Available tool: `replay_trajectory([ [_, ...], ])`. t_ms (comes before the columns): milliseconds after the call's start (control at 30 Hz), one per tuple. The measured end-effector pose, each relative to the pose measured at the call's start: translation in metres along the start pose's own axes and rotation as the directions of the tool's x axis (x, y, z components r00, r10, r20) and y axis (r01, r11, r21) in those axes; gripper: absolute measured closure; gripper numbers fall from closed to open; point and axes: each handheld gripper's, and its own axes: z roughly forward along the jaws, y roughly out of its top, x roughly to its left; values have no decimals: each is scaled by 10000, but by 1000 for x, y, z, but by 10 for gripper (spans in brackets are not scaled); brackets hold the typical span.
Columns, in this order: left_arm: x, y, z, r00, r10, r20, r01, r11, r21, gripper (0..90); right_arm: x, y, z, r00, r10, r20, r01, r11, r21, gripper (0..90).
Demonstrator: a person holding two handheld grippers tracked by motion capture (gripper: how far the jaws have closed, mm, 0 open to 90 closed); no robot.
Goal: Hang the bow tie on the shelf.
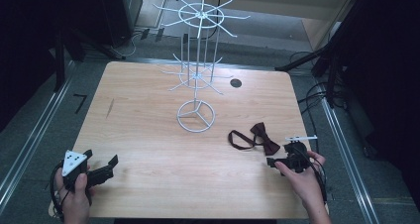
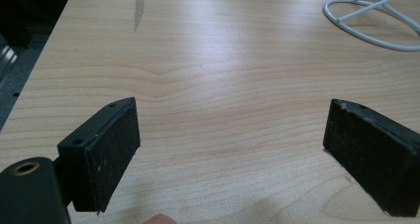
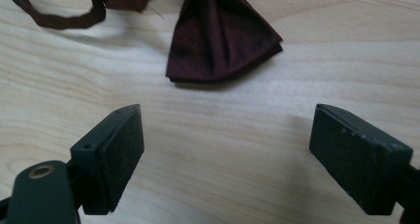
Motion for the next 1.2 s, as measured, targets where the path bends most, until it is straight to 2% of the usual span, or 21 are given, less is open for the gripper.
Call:
replay_trajectory([
  [33,0,0,0,10000,9,10,-9,10000,3,81,3,5,2,9999,107,84,-109,9998,157,132],
  [67,0,0,0,10000,30,16,-30,10000,13,81,7,10,5,9992,186,359,-200,9991,372,132],
  [100,0,0,0,10000,12,21,-12,10000,-1,81,8,12,6,9992,187,366,-202,9989,417,132],
  [200,0,0,0,10000,21,14,-21,10000,-1,81,13,18,9,9994,316,134,-322,9982,501,137],
  [300,-1,0,0,10000,63,-24,-63,10000,17,81,16,23,10,9991,392,131,-399,9975,586,139],
  [467,-1,0,1,10000,85,-21,-85,10000,44,81,18,29,8,9982,568,-177,-559,9974,461,154],
  [500,-1,0,1,10000,62,5,-62,10000,26,81,20,32,9,9980,585,-230,-567,9959,698,155],
  [567,0,0,1,10000,0,35,0,10000,37,81,21,34,8,9971,717,-250,-698,9951,699,157],
  [600,0,0,1,10000,-4,5,4,10000,58,81,23,37,8,9943,1036,-234,-1019,9927,644,185],
  [667,-1,0,1,10000,25,5,-25,10000,86,81,24,39,11,9946,973,-351,-947,9931,689,171],
  [833,-1,0,1,10000,18,0,-18,10000,49,81,25,43,14,9946,1007,-266,-991,9935,567,174],
  [900,-1,0,1,10000,29,5,-29,10000,54,81,25,46,12,9957,803,-467,-783,9959,444,157],
  [1000,-1,0,1,10000,41,3,-41,10000,51,81,28,50,8,9989,376,-266,-364,9984,429,149],
  [1067,-1,0,1,10000,47,9,-47,10000,57,81,29,52,5,9971,505,-575,-488,9983,311,147],
  [1167,-1,0,1,10000,36,13,-36,10000,67,81,29,54,6,9954,628,-729,-616,9979,188,147],
  [1200,-1,0,1,10000,35,13,-35,10000,65,81,30,56,9,9963,623,-591,-612,9979,205,145],
])
